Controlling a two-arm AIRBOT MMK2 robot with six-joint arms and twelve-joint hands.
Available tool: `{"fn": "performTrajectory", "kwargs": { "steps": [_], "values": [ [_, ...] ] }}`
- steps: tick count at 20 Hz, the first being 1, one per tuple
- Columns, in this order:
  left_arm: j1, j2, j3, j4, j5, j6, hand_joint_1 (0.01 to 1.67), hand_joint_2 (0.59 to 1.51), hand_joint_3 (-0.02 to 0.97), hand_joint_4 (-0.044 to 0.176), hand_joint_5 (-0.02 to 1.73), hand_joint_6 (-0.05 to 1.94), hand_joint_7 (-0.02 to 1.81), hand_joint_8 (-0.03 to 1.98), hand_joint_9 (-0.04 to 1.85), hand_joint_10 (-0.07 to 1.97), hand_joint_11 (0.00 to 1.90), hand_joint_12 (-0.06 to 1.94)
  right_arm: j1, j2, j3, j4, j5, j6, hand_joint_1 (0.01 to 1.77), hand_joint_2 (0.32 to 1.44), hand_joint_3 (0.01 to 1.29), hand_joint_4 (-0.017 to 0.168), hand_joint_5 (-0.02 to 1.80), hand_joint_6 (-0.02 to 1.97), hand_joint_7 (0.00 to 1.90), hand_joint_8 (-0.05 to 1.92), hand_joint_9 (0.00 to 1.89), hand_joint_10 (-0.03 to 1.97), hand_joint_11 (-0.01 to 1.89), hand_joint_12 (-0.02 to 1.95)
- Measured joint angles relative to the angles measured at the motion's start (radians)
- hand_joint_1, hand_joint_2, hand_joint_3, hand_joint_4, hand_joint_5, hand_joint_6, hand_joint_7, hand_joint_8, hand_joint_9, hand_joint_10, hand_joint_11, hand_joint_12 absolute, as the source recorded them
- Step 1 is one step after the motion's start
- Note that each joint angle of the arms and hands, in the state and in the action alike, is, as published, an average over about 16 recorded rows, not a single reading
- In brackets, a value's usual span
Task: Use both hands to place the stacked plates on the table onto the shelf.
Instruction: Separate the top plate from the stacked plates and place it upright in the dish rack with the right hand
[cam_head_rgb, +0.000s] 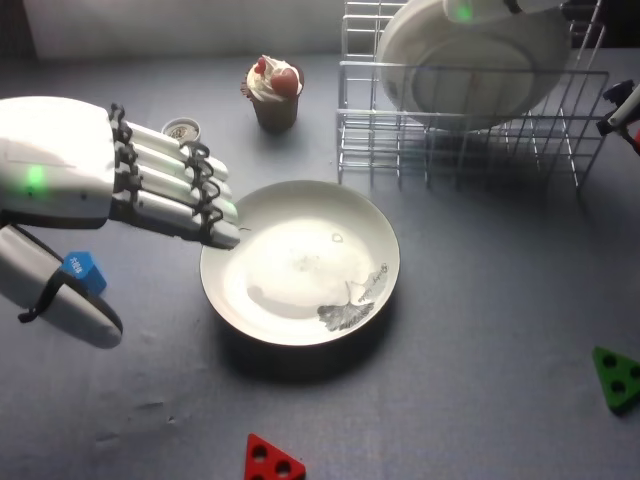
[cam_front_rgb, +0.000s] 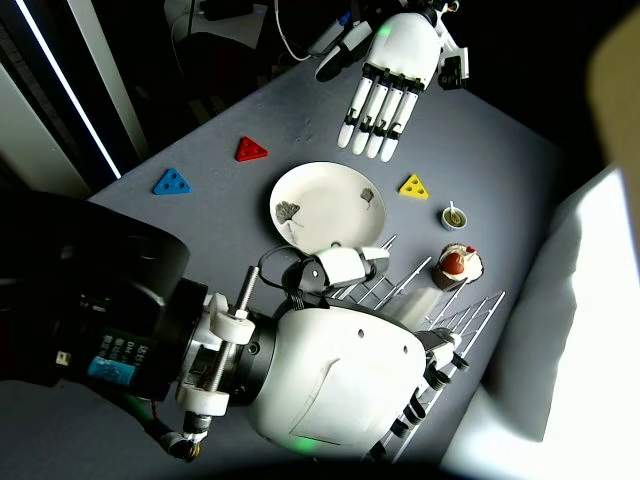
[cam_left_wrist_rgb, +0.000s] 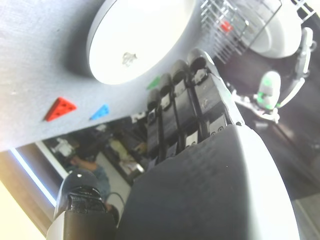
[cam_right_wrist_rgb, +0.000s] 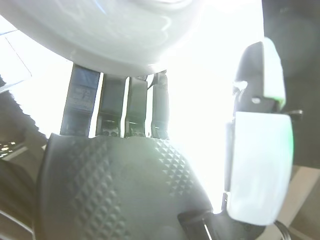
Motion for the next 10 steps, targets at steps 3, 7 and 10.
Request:
{"fn": "performTrajectory", "kwargs": {
  "steps": [3,7,10],
  "values": [
    [0.004,0.000,-0.010,0.009,0.015,0.004,0.03,1.067,-0.001,0.002,0.29,0.01,0.32,0.01,0.30,0.00,0.28,0.01,0.007,0.004,-0.011,-0.006,-0.001,0.000,0.80,0.93,0.01,0.000,0.47,0.01,0.53,0.01,0.58,0.01,0.70,0.16],
    [0.010,-0.003,-0.023,0.023,0.036,0.009,0.03,1.068,-0.001,0.002,0.29,0.01,0.32,0.01,0.30,0.00,0.28,0.01,0.019,0.012,-0.030,-0.021,-0.002,-0.002,0.73,0.92,0.01,0.000,0.36,0.01,0.40,0.01,0.42,0.00,0.55,0.11],
    [0.017,-0.005,-0.031,0.030,0.052,0.014,0.03,1.068,-0.001,0.002,0.29,0.01,0.32,0.01,0.31,0.00,0.28,0.01,0.028,0.018,-0.047,-0.049,-0.003,-0.003,0.70,0.90,0.01,0.000,0.30,0.01,0.34,0.01,0.35,0.00,0.44,0.06]
  ]
}}
